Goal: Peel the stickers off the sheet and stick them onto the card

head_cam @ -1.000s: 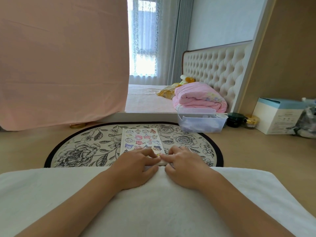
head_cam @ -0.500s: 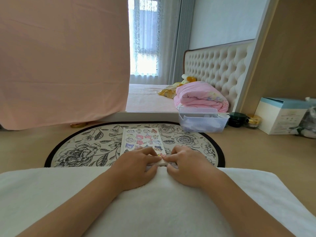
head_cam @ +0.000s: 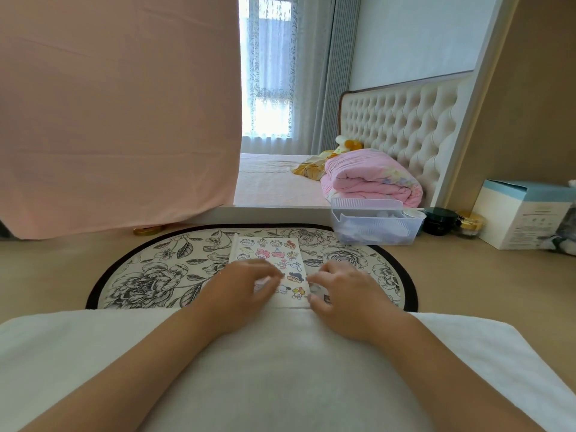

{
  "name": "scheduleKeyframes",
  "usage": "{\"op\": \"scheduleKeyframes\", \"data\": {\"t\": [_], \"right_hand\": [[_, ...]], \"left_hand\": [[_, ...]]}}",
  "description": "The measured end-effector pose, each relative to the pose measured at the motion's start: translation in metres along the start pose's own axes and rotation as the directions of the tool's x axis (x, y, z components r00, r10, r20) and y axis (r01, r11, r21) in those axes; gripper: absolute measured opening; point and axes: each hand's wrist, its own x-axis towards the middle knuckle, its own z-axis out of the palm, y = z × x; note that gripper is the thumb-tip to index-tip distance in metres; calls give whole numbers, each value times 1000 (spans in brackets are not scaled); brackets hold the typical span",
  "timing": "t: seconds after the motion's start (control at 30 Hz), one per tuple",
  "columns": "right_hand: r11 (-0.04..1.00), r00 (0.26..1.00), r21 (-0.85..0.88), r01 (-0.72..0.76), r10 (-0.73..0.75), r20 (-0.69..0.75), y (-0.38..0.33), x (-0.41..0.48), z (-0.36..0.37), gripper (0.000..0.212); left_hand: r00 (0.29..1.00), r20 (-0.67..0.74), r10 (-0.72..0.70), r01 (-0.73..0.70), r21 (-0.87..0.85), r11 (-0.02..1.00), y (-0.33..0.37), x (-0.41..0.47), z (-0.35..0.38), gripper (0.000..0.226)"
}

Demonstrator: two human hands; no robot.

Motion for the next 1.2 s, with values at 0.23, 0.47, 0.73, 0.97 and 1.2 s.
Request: {"op": "scheduleKeyframes", "data": {"t": [0.23, 0.47, 0.73, 0.97, 1.2], "right_hand": [[1000, 993, 15, -27, 25, 119, -21, 74, 6, 61], [1000, 960, 14, -25, 20, 281, -33, 138, 37, 62], [998, 960, 6, -70, 65, 273, -23, 137, 46, 65], [984, 946, -116, -136, 164, 279, -27, 113, 35, 64], [999, 960, 48, -21, 6, 281, -46, 111, 43, 60]], "left_hand": [[937, 229, -262, 141, 438, 888, -35, 61, -10, 57], [862, 396, -316, 70, 525, 848, -61, 82, 12, 57], [865, 366, -344, 133, 493, 860, -75, 77, 16, 58], [885, 343, -315, 96, 527, 844, -72, 77, 17, 58], [881, 366, -301, 85, 502, 861, -54, 53, 11, 58]]}}
